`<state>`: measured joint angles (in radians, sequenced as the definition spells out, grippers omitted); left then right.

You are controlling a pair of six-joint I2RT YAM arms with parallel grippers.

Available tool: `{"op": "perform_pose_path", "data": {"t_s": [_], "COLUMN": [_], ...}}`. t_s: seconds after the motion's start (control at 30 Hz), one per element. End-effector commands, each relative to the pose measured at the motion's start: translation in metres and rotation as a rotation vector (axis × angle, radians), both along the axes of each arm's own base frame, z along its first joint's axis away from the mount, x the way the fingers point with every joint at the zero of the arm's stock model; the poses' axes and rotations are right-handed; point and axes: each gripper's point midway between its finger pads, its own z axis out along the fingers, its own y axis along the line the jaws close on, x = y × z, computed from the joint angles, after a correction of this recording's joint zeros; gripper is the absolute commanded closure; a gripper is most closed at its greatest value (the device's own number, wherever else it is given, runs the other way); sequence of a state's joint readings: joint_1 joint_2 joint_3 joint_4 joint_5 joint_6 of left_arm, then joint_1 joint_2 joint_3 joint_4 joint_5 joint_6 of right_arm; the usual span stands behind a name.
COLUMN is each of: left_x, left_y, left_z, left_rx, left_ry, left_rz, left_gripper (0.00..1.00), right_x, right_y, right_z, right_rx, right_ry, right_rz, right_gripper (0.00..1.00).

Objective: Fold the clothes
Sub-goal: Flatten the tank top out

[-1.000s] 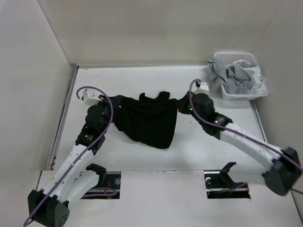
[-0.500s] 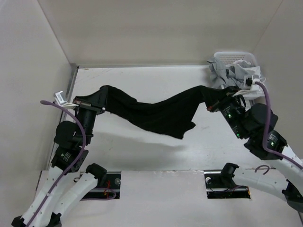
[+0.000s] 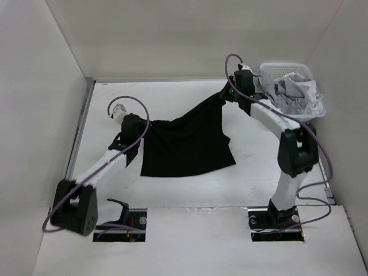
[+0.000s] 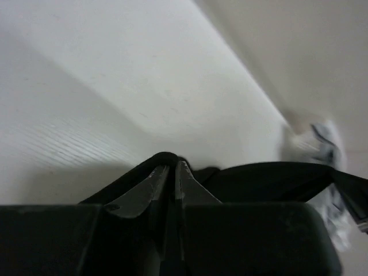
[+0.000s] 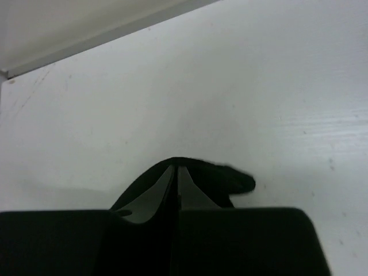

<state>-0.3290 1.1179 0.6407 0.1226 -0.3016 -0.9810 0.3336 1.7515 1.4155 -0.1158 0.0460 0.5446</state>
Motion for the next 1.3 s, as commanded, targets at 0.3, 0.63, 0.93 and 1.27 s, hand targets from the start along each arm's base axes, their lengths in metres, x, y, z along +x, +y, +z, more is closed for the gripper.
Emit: {"op": "perform_pose_path", "data": {"t_s": [0.3,0.63,0.93,1.27], "left_x": [0.059,-0.088,-0.137,-0.134], "left_y": [-0.001,0.044,0.044,0.032], "left_z": [0.005,-0.098,-0.153,-0.17], "left_rx": [0.004,0.178,0.196,0.2], "left_ry": [-0.056,0.295,0.567,0.611], "left_rz": [-0.012,0.021,0.0,-0.058], "left_gripper": [0.61,0.93,0.7,0.76], "right_x": [-0.007,-0.127,-0.151,-0.15], "right_y": [-0.005,0.048,0.048,0.053], "right_z": [0.032,-0.001,-0.019,-0.03], "right_rx": [0.066,0.12,0.101,0.087], "right_ry": [-0.136,-0.142,-0.121,-0.1], "right_rz": [-0.045,0.141,0.17,0.182], "right_gripper": [0.61,0.96,0.89,0.87]}}
